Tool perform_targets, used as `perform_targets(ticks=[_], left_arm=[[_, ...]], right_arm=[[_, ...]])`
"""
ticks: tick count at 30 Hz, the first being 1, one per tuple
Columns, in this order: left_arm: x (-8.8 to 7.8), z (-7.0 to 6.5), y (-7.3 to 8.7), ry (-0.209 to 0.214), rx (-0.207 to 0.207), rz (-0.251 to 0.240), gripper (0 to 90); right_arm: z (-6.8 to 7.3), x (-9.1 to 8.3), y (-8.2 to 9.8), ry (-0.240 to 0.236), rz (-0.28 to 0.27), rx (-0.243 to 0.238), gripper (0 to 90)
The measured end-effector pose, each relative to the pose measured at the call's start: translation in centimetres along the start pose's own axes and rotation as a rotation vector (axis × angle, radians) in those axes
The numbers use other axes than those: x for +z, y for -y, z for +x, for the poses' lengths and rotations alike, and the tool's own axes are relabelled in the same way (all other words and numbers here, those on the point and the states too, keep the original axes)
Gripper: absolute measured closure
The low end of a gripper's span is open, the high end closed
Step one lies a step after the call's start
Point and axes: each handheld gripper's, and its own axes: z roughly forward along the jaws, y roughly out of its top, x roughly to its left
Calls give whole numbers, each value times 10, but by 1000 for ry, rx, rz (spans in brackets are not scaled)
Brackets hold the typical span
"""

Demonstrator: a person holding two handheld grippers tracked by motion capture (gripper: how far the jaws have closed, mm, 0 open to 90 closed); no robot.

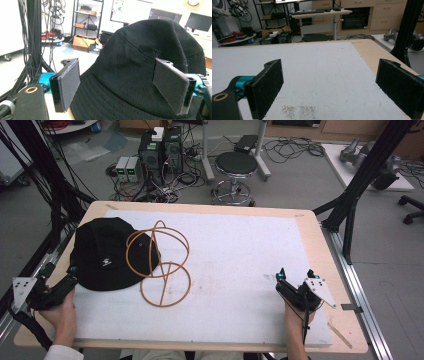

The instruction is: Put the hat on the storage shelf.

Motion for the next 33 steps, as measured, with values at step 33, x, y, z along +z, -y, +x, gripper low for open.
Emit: perform_targets(ticks=[33], left_arm=[[5, -5, -6, 14, 7, 19, 219]], right_arm=[[-1, 0, 1, -1, 8, 16, 69]])
